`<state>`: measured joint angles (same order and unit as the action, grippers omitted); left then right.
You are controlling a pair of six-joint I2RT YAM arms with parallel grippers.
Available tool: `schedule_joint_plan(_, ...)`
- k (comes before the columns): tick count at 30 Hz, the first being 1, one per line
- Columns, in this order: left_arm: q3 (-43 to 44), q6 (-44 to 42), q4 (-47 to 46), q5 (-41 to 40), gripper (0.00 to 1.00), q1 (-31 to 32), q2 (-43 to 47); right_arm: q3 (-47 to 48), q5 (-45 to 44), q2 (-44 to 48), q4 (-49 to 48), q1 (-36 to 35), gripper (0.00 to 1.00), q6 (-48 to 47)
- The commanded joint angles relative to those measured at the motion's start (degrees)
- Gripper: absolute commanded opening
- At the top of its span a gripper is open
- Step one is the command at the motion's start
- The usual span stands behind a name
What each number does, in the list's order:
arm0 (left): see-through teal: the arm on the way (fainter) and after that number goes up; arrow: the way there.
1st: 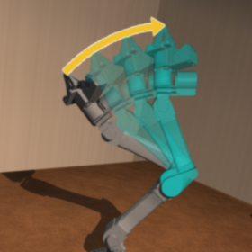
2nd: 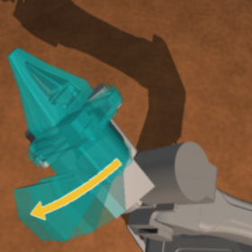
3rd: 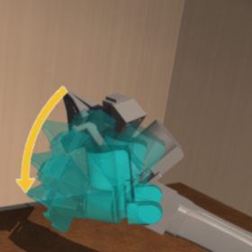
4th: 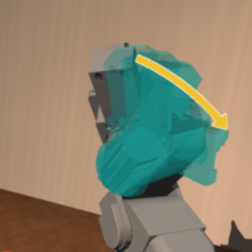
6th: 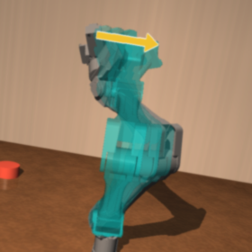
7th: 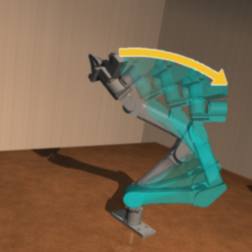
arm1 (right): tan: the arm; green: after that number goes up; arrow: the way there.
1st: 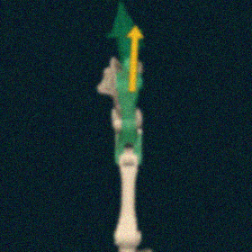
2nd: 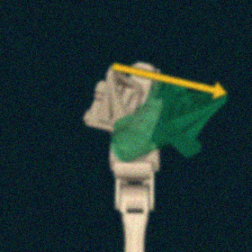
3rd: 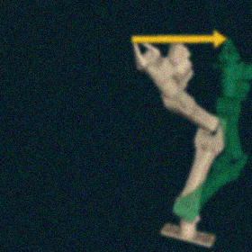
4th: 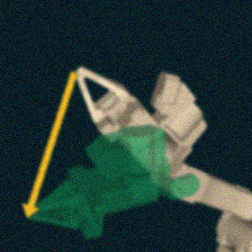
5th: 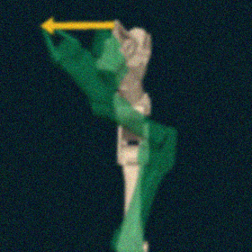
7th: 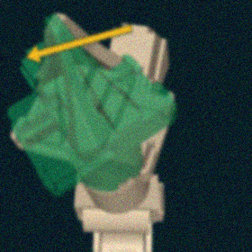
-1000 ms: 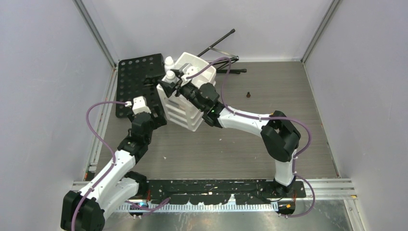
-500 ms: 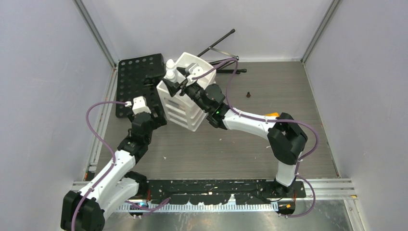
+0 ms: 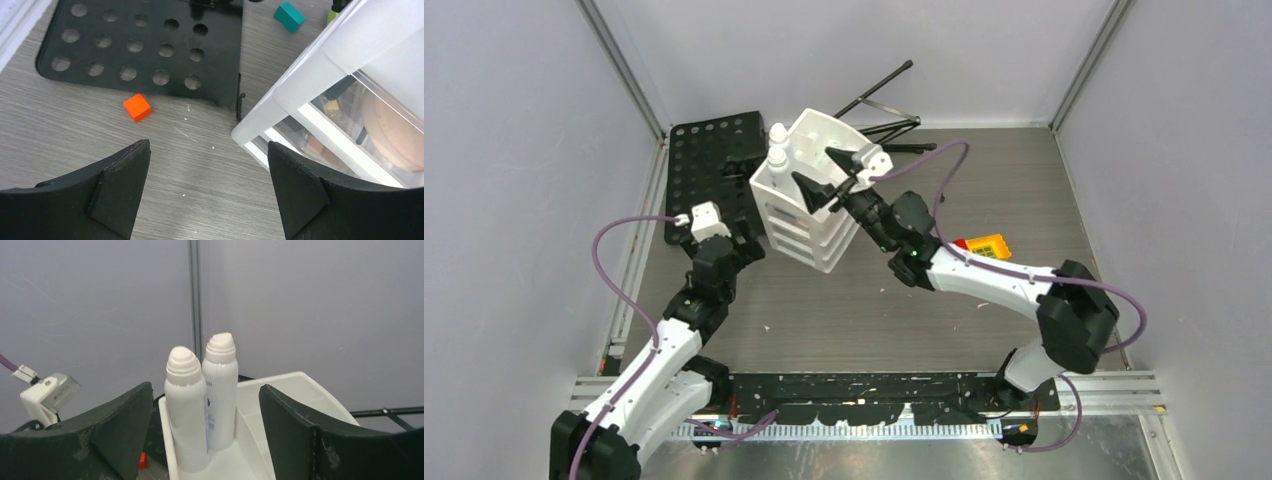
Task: Organize the makeup
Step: Reset both arms
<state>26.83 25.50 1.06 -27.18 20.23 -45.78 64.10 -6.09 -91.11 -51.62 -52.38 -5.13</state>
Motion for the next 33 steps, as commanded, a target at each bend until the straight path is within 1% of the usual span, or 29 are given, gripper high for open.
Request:
schedule_joint_plan(1, 0.0, 1.5, 2.1, -5.5, 0.90, -0.2, 4.0, -9.6, -7.1, 9.3, -3.1, 0.1, 0.82, 4.8)
schedule_joint_plan(4, -0.4, 2.0, 3.1, -6.6, 0.93, -0.2, 6.0, -17.6, -11.0, 16.7, 0.8, 0.1, 0.85, 9.5)
schedule_joint_plan(9, 0.6, 4.5, 10.5, -5.9, 0.93, -0.2, 7.4, -28.3, -17.9, 31.8, 11.4, 0.1, 0.87, 16.0)
schedule_joint_plan(10, 0.6, 5.0, 12.0, -5.6, 0.93, -0.2, 7.8, -29.9, -19.8, 34.8, 14.9, 0.1, 0.87, 17.6)
schedule_joint_plan(12, 0.2, 5.3, 14.7, -5.2, 0.93, -0.2, 8.7, -31.5, -22.6, 39.7, 24.9, 0.1, 0.88, 21.0)
schedule_joint_plan(15, -0.8, 5.1, 18.0, -4.9, 0.93, -0.2, 11.2, -33.0, -28.1, 45.0, 37.7, 0.1, 0.89, 27.5)
schedule_joint_plan(17, -1.6, 4.7, 19.5, -4.3, 0.93, -0.1, 13.1, -34.8, -30.1, 47.4, 42.7, 0.1, 0.89, 31.4)
schedule_joint_plan(20, -3.2, 4.1, 18.8, -2.7, 0.94, -0.2, 16.8, -37.2, -31.9, 50.3, 46.8, 0.1, 0.90, 33.9)
schedule_joint_plan(22, -4.3, 2.5, 17.4, 0.0, 0.94, -0.2, 19.0, -38.0, -32.7, 51.4, 48.9, 0.1, 0.91, 33.8)
schedule_joint_plan(25, -5.9, 2.2, 16.8, 0.5, 0.94, -0.2, 21.5, -37.9, -34.3, 52.5, 52.9, 0.1, 0.91, 33.4)
schedule_joint_plan(30, -7.1, 1.5, 16.1, 1.2, 0.93, -0.2, 23.4, -37.2, -41.7, 53.3, 57.2, 0.1, 0.92, 33.1)
schedule_joint_plan(33, -7.5, 1.2, 15.4, 1.7, 0.93, -0.2, 23.2, -36.0, -44.3, 54.2, 59.0, 0.1, 0.92, 31.3)
